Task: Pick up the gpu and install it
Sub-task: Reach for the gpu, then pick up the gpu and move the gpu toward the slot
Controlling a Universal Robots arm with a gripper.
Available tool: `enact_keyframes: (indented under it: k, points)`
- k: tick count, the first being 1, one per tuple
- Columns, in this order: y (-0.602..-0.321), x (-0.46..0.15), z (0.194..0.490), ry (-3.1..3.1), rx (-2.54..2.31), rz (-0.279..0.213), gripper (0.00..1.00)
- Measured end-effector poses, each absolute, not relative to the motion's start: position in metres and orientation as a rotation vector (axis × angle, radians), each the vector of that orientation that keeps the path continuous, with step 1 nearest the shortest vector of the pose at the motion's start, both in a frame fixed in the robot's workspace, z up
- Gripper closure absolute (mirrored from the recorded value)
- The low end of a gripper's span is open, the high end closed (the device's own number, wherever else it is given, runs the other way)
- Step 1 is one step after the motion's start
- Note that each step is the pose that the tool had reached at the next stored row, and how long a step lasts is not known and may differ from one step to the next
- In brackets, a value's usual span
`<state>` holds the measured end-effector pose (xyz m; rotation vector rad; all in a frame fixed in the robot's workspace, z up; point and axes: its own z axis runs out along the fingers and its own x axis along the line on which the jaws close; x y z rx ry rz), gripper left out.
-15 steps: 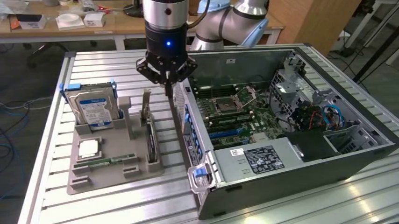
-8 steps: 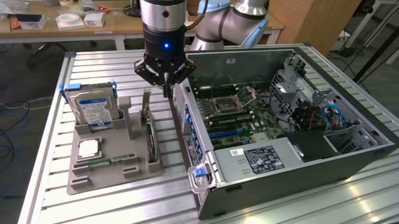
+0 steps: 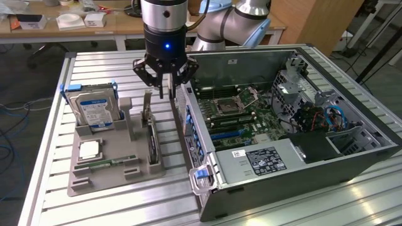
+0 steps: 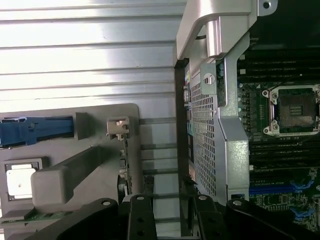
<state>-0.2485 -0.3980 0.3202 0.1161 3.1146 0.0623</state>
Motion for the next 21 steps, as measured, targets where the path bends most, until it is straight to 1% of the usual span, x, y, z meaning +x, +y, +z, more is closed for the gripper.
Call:
enact_keyframes:
  k: [12, 19, 21]
  points:
    - [-0.397, -0.257, 0.32, 3.114, 0.113, 0.062, 0.64]
    - [-0.398, -0.282, 0.309, 3.114, 0.112, 0.063, 0.64]
    - [-0.403, -0.283, 0.305, 3.115, 0.112, 0.062, 0.64]
